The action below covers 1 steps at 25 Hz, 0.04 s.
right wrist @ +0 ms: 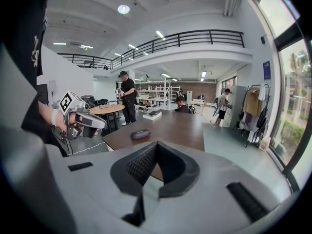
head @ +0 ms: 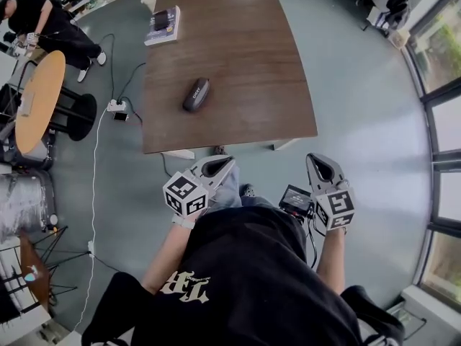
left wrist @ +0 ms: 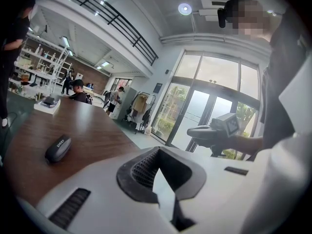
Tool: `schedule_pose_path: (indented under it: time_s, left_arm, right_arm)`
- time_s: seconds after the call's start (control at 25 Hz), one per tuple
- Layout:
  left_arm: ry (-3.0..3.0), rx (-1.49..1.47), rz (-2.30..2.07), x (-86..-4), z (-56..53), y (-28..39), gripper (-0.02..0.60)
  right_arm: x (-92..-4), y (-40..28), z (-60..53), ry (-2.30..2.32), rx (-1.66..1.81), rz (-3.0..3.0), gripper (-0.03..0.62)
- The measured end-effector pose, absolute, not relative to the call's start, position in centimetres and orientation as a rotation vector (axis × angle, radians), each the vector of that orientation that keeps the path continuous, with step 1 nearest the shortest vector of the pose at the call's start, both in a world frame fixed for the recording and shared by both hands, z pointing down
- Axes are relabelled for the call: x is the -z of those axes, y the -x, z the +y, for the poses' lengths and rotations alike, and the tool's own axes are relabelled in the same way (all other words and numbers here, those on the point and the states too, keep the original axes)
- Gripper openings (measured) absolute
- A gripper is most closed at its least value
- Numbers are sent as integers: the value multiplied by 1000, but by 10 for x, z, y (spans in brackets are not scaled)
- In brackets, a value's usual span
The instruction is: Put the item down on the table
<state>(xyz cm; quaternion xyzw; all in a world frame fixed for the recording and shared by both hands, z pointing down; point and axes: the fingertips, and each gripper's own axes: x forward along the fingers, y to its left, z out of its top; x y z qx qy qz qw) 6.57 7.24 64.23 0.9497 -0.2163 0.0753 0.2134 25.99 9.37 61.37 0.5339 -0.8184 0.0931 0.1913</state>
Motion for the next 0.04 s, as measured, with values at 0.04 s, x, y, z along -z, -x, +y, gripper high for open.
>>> schedule_pose_path:
  time_s: [0.04]
  left_arm:
    - [-2641,-211,-597,-644,72,-65,6]
  right_arm:
    - [-616,-260,93,-1504,-258,-2299,-11]
